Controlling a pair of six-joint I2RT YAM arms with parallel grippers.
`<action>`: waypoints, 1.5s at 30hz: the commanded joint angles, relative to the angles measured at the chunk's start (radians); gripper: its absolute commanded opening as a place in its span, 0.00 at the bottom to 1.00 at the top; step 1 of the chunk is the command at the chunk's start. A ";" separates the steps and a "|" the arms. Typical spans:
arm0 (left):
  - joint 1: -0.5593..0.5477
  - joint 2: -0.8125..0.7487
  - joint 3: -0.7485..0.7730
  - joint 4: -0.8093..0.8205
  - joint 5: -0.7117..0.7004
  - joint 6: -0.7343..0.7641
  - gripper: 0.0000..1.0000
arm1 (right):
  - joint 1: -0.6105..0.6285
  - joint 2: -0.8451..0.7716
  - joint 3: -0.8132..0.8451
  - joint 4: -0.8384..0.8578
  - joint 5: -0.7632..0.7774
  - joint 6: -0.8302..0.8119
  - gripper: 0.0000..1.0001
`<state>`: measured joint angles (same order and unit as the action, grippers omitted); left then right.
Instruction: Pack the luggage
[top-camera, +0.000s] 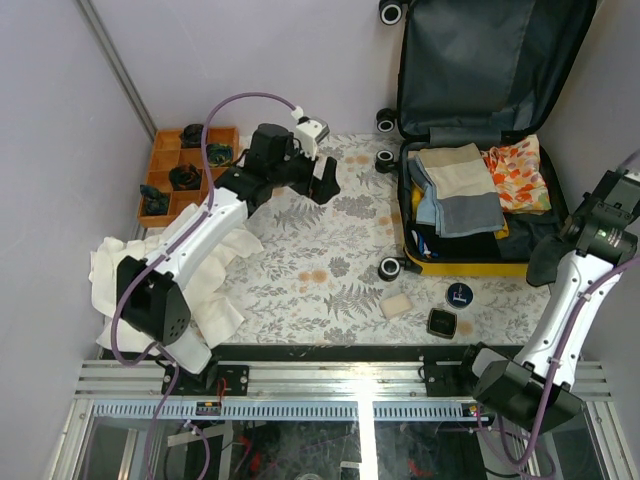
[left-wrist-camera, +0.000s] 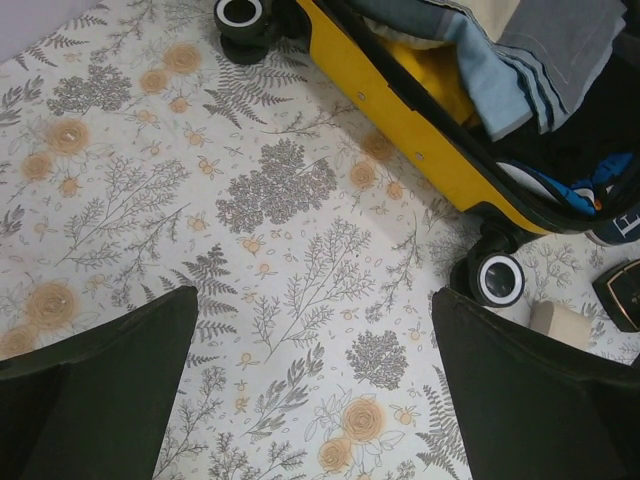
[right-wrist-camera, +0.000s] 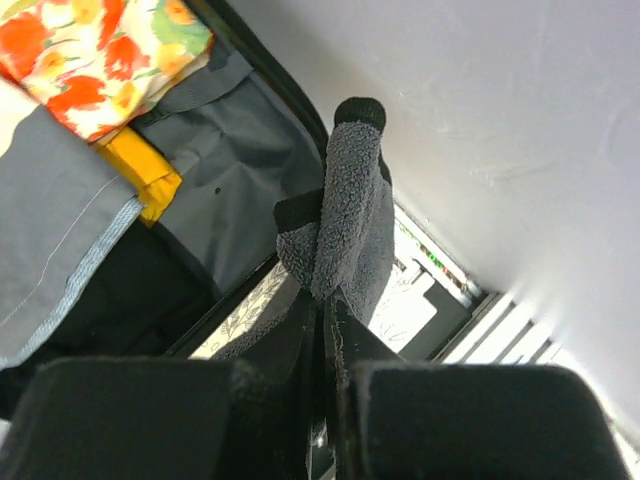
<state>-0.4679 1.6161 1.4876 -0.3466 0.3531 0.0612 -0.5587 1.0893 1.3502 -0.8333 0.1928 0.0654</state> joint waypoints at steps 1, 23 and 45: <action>0.020 0.049 0.072 -0.050 0.019 0.028 1.00 | 0.001 -0.072 -0.061 0.085 0.149 0.208 0.00; 0.082 0.216 0.291 -0.145 0.023 0.027 1.00 | 0.137 0.410 -0.165 0.623 0.100 0.493 0.00; 0.092 0.250 0.298 -0.166 0.003 0.052 1.00 | 0.172 0.580 -0.087 0.712 -0.052 0.470 0.53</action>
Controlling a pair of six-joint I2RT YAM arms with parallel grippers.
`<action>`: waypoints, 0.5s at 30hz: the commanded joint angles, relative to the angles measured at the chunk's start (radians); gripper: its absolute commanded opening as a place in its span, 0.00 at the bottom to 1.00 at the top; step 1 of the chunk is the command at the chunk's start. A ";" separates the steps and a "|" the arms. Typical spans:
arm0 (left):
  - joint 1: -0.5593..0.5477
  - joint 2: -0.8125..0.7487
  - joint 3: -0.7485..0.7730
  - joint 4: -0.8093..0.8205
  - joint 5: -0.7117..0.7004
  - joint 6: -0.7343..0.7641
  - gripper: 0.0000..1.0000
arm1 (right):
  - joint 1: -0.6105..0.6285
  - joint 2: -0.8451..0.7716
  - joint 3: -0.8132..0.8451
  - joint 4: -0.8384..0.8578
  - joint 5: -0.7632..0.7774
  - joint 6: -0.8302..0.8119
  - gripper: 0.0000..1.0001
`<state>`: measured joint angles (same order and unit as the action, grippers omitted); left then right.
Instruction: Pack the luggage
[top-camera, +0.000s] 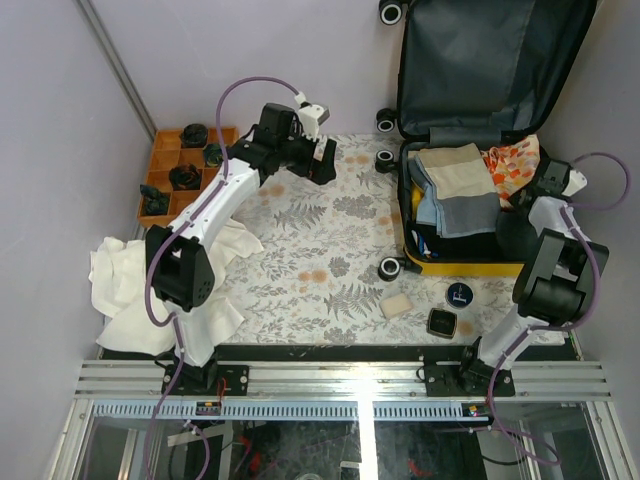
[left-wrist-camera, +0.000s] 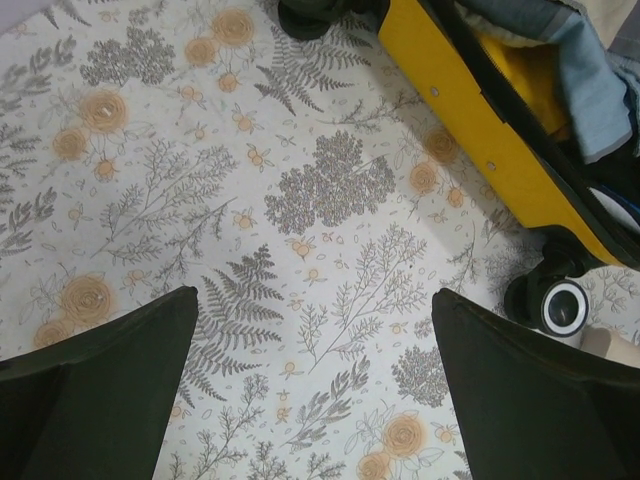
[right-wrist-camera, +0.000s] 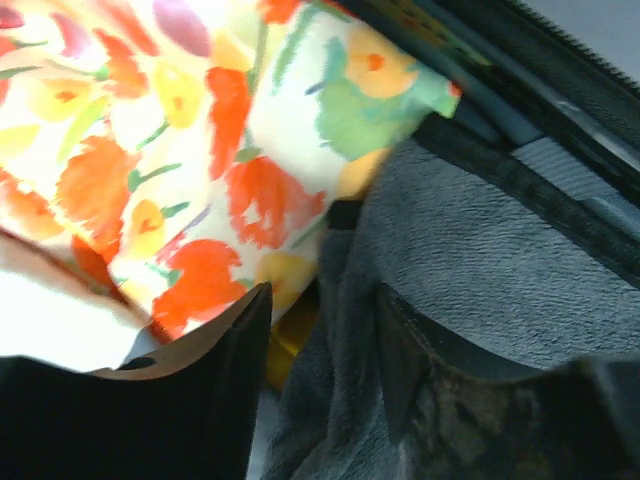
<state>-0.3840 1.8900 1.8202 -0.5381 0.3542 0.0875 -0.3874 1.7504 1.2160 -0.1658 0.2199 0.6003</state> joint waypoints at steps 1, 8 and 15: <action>0.008 -0.037 -0.057 0.035 0.012 0.035 1.00 | 0.001 -0.111 0.048 0.036 -0.105 -0.089 0.58; 0.006 -0.186 -0.291 0.116 0.132 0.146 1.00 | 0.000 -0.290 0.047 -0.055 -0.380 -0.380 0.95; -0.023 -0.319 -0.517 0.146 0.232 0.182 1.00 | 0.003 -0.471 0.002 -0.269 -0.928 -0.795 0.99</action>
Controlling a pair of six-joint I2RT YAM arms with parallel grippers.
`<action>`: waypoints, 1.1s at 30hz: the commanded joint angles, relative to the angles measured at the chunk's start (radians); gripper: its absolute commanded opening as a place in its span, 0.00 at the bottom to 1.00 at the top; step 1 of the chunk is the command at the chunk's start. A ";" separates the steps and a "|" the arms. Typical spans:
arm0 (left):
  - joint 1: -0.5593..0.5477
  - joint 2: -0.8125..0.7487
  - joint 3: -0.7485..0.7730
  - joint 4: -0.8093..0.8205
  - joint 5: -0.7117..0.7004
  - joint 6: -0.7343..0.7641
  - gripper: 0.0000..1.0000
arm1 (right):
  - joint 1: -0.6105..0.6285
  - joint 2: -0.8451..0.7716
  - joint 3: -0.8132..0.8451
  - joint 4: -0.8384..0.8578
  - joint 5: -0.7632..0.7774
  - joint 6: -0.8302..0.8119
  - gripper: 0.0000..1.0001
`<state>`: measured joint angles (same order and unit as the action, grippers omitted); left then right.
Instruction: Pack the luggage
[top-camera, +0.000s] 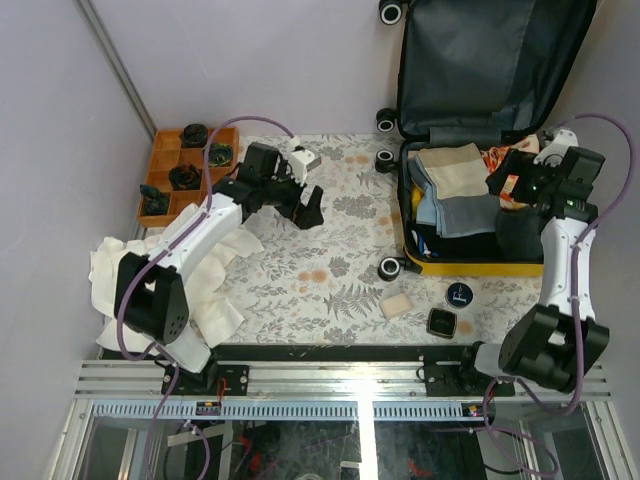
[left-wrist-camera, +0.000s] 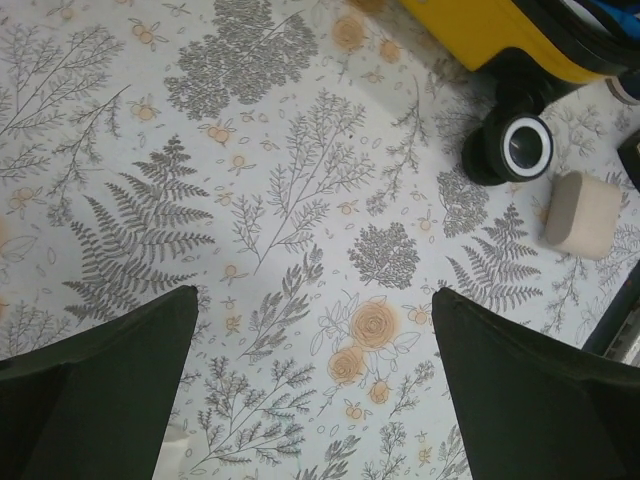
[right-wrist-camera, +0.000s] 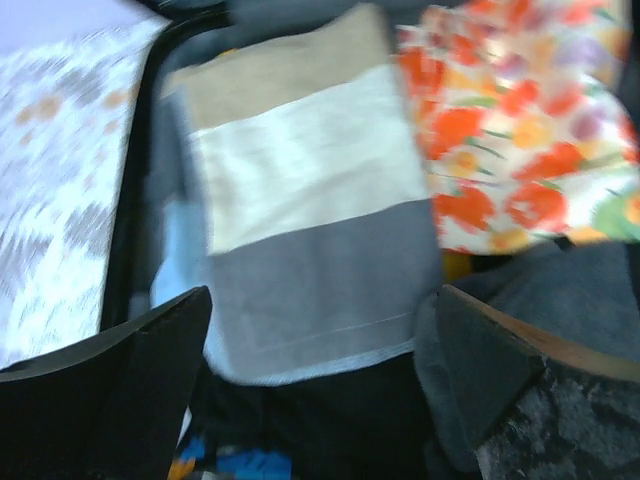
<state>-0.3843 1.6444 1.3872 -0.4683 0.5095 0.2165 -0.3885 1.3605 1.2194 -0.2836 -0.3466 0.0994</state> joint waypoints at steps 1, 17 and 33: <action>-0.045 -0.096 -0.120 0.090 0.049 0.061 1.00 | 0.008 -0.092 0.004 -0.207 -0.415 -0.357 1.00; -0.070 -0.263 -0.285 0.096 -0.064 0.103 1.00 | 0.489 -0.112 -0.165 -0.598 -0.477 -1.078 0.95; 0.030 -0.411 -0.329 0.042 -0.079 0.114 1.00 | 0.751 0.049 -0.387 -0.479 -0.339 -1.497 0.92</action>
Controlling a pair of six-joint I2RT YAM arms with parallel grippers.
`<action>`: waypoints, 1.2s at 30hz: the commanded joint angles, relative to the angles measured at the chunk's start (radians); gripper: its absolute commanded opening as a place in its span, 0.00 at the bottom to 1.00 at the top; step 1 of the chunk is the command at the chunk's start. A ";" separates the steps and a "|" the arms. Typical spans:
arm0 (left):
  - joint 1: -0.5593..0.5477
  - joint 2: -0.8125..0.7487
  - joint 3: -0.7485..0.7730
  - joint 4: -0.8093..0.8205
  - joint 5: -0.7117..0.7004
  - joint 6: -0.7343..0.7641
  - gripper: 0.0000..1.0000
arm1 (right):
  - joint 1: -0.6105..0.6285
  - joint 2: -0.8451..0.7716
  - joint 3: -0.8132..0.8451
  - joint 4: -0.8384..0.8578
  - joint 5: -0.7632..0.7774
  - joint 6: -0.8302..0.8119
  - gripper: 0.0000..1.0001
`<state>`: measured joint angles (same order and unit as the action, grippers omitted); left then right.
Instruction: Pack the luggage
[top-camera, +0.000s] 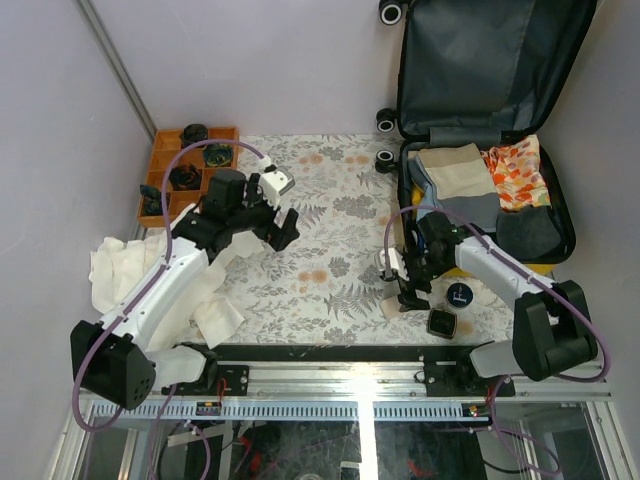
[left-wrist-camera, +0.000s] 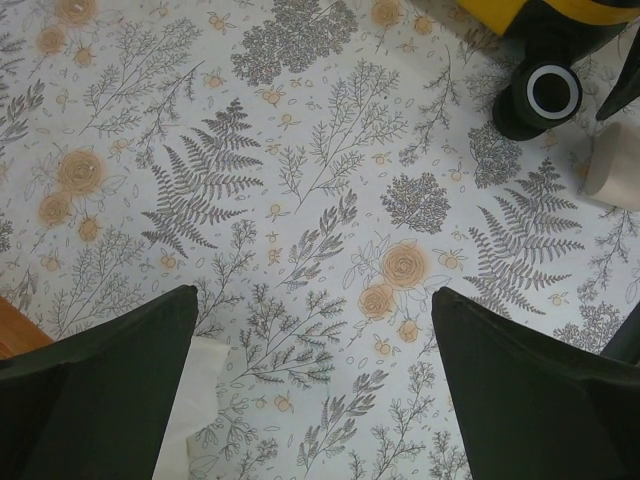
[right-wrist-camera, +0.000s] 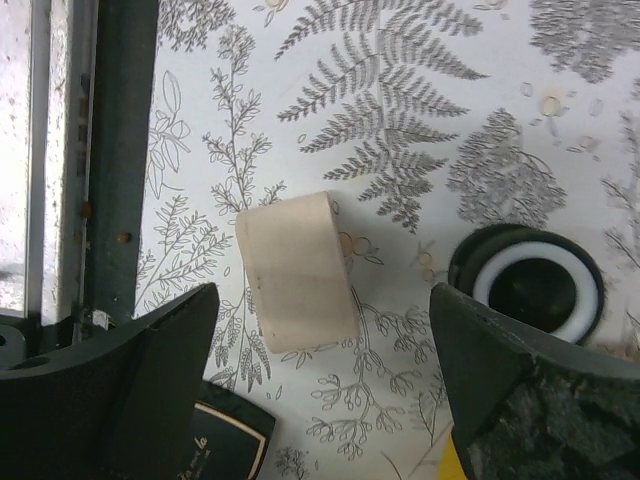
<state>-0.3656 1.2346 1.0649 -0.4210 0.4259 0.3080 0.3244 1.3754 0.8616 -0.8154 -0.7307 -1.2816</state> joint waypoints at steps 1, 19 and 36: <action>0.013 0.002 -0.003 -0.005 0.001 0.028 1.00 | 0.047 0.048 -0.034 0.061 0.056 -0.127 0.92; 0.019 0.040 0.000 0.054 0.048 0.056 1.00 | 0.110 0.032 -0.133 0.172 0.150 -0.092 0.46; 0.019 0.094 0.060 0.087 0.042 -0.080 1.00 | -0.361 0.032 0.632 -0.298 -0.020 0.386 0.31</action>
<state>-0.3569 1.3106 1.0763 -0.3950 0.4492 0.2771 0.1761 1.3140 1.3556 -0.9092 -0.6632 -0.9489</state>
